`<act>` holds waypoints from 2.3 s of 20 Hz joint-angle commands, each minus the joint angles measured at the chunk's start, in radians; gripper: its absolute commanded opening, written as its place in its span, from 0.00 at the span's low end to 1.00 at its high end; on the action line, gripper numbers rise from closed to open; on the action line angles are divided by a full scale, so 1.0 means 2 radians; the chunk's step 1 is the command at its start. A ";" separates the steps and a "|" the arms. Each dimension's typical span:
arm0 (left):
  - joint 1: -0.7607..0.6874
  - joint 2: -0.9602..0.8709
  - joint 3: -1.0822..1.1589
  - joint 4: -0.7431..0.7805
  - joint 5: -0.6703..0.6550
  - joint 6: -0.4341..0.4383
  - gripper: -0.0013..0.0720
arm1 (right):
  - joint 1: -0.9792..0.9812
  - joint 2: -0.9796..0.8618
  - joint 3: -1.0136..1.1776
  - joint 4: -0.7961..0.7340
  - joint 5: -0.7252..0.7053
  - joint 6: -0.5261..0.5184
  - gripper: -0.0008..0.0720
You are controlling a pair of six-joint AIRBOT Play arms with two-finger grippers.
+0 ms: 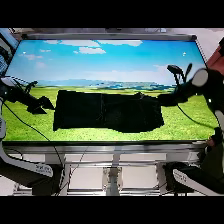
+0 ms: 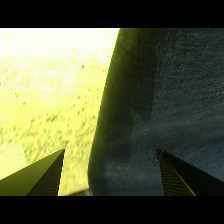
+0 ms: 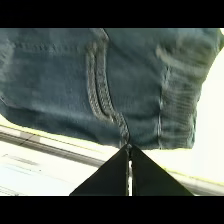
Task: Fold the clothes and pants, and hang the long-sleeved shirts on hangers.
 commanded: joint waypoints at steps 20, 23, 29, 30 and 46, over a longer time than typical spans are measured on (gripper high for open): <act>-0.078 -0.048 -0.001 -0.035 0.087 0.033 0.61 | 0.002 0.119 -0.087 0.041 -0.031 0.033 0.04; -0.078 -0.045 -0.001 -0.034 0.057 0.033 0.05 | 0.002 0.119 -0.087 0.041 -0.033 0.033 0.04; -0.078 0.040 0.000 0.067 0.029 0.032 0.06 | 0.002 0.119 -0.087 0.044 -0.045 0.033 0.04; -0.078 0.065 0.000 0.090 0.029 0.028 0.06 | 0.002 0.119 -0.087 0.046 -0.046 0.033 0.04; -0.217 0.213 0.110 0.125 -0.007 -0.038 0.06 | 0.002 0.119 -0.087 0.056 -0.069 0.033 0.04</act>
